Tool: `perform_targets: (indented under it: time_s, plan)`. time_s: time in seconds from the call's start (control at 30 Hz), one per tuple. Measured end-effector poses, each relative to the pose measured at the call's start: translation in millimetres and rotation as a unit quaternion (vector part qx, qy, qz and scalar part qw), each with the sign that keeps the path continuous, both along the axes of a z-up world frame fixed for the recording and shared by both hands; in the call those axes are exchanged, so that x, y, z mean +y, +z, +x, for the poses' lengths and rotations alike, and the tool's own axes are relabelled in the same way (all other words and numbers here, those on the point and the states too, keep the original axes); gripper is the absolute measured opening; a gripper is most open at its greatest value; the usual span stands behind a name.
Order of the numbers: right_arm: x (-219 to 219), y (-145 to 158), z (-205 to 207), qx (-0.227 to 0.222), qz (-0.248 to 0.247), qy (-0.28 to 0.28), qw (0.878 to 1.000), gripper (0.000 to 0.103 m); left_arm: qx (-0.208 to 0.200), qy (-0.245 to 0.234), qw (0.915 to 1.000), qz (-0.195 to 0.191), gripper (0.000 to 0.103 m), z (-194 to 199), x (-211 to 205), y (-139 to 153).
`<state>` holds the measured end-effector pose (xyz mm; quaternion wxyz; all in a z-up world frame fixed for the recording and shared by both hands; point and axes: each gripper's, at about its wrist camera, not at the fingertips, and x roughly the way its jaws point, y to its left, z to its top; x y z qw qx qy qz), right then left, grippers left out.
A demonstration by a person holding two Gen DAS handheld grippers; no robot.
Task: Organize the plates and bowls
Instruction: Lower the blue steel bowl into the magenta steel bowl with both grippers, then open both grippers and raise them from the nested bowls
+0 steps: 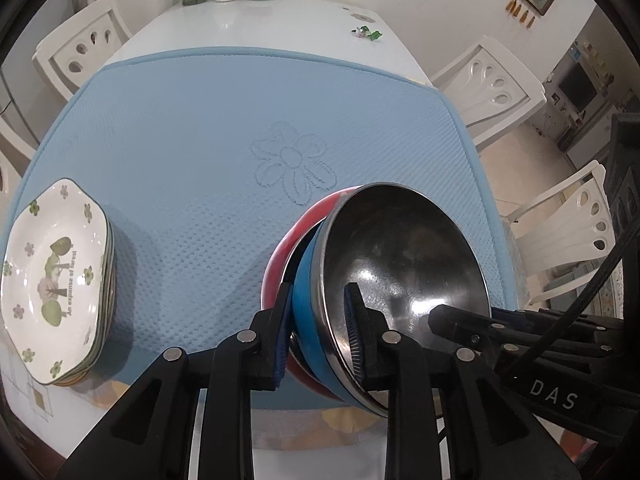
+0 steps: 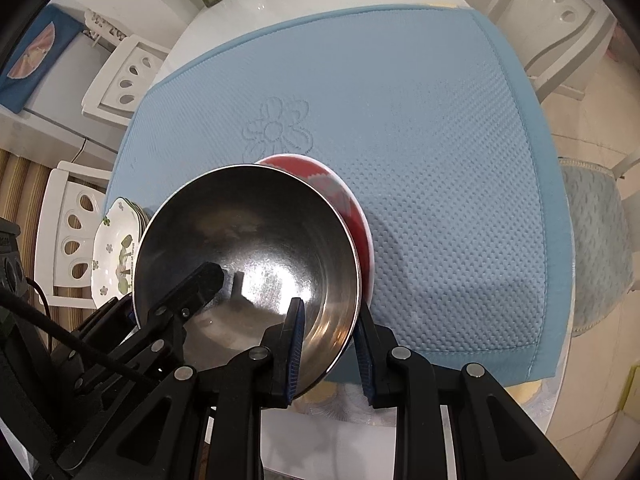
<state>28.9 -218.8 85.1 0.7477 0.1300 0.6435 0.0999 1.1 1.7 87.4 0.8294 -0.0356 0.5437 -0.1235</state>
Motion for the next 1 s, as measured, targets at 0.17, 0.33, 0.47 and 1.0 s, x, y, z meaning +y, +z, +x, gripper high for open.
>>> perform_targets:
  time_s: [0.17, 0.33, 0.47, 1.0]
  plan:
    - [-3, 6, 1, -0.009, -0.001, -0.004, 1.000, 0.024, 0.001, -0.006, 1.0000, 0.003, 0.023, 5, -2, -2]
    - [-7, 23, 1, -0.045, -0.011, -0.007, 0.999, 0.024, 0.007, 0.007, 0.9996, -0.026, 0.025, 10, 6, -3]
    - [-12, 25, 1, -0.049, -0.006, -0.012, 0.999, 0.024, 0.022, -0.010, 0.9986, -0.047, 0.031, 9, 8, -2]
    - [-15, 20, -2, -0.033, 0.005, -0.012, 0.999, 0.024, -0.018, 0.030, 0.9994, -0.003, 0.041, 0, 26, 2]
